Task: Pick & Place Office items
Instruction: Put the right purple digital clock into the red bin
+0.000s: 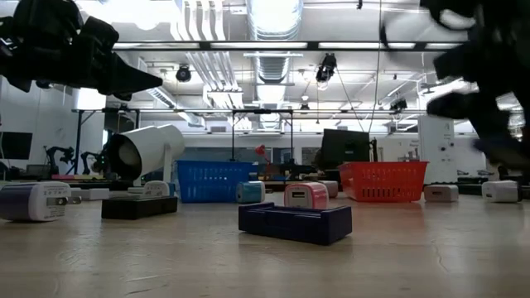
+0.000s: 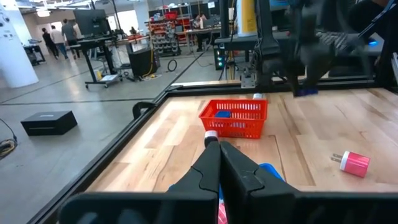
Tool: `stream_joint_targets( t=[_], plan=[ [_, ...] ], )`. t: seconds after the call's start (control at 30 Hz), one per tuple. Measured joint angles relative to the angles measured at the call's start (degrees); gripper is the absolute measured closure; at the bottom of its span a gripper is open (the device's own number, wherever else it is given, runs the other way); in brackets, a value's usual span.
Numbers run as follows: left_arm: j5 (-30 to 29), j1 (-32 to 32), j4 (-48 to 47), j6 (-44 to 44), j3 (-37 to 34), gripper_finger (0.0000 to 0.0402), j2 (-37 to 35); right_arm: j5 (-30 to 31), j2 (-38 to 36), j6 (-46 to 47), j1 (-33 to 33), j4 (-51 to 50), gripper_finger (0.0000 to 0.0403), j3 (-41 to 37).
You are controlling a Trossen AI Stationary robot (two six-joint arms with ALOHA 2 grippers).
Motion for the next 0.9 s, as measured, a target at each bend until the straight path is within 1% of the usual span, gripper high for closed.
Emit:
stream_joint_targets(
  t=[0.1,0.2,0.3,0.37,0.43,0.6,0.73,0.9],
  plan=[
    [0.00,0.00,0.00,0.02,0.00,0.0392,0.00,4.98,-7.57,-0.06,-0.21,7.64,0.0257,0.00],
    [0.00,0.00,0.00,0.02,0.00,0.0389,0.05,10.95,-15.52,-2.07,-1.27,15.04,0.0257,0.09],
    [0.01,0.00,0.00,0.02,0.00,0.0391,0.07,16.87,-23.41,-3.11,-2.13,16.63,0.0257,-0.48],
    [0.02,0.00,0.00,0.00,0.00,0.0393,0.07,19.67,-29.18,-3.01,-2.37,17.38,0.0257,-1.93],
    [0.02,0.00,0.00,-0.02,0.00,0.0395,0.06,21.24,-35.24,-2.31,-2.58,20.31,0.0257,-4.47],
    [0.02,0.00,0.00,0.02,0.00,0.0391,0.07,22.44,-47.89,-0.44,-2.80,29.25,0.0257,-13.64],
    [0.02,0.00,0.00,0.03,0.00,0.0389,0.07,25.91,-55.18,-0.31,-2.80,32.47,0.0257,-19.53],
    [0.02,0.00,0.00,0.04,0.00,0.0395,0.07,29.41,-61.63,1.55,-2.78,33.77,0.0257,-24.40]
  ],
)
